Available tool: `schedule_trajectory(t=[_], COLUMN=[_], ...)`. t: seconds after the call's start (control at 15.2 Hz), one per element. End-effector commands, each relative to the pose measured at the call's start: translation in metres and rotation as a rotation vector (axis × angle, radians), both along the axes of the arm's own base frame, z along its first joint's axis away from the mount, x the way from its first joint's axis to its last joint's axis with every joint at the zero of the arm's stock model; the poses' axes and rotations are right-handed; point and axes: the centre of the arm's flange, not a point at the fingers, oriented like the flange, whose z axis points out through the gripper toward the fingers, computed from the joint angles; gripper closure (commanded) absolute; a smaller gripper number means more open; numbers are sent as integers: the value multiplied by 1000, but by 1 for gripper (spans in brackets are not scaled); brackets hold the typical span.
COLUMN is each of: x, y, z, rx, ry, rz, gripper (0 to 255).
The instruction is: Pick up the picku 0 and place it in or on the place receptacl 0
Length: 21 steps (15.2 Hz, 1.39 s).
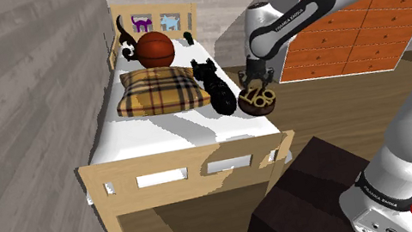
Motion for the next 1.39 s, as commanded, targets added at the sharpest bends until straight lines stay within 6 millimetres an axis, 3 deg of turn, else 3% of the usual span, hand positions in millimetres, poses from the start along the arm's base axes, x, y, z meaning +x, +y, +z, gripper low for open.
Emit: schedule_trajectory(t=[0.0,0.26,0.33,0.66,0.92,1.32], x=[-11,-11,-11,-11,-5,-5], y=[-5,-5,-5,-5,4,4], z=[-11,-11,-14,-11,38,38], rx=[4,4,4,4,4,4], ry=[81,81,81,81,81,81], rz=[-17,-17,-18,-17,-17,-17], gripper=[255,255,0,0,0,0])
